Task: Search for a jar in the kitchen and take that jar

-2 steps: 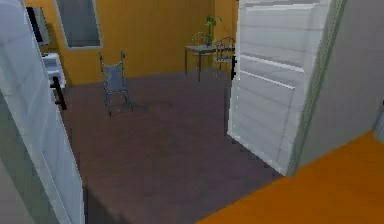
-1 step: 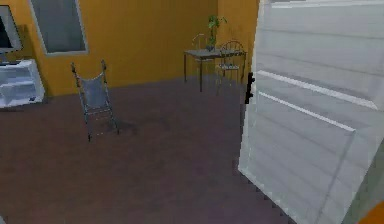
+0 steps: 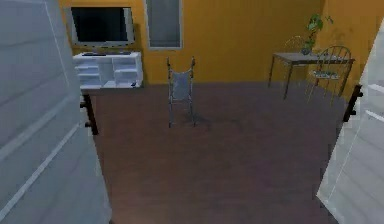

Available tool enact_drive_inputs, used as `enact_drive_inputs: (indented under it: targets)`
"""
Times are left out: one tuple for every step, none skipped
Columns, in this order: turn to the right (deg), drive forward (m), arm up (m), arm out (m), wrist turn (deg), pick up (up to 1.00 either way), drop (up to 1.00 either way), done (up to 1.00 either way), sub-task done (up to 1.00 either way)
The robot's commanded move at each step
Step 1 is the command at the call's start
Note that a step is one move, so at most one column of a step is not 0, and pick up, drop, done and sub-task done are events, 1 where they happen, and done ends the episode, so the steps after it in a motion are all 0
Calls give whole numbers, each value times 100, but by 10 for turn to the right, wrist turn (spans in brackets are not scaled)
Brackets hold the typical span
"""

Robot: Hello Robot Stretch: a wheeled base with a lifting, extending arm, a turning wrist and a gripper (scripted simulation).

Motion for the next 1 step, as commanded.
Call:
enact_drive_inputs:
  targets:
    - [-30,0,0,0,0,0,0,0,0]
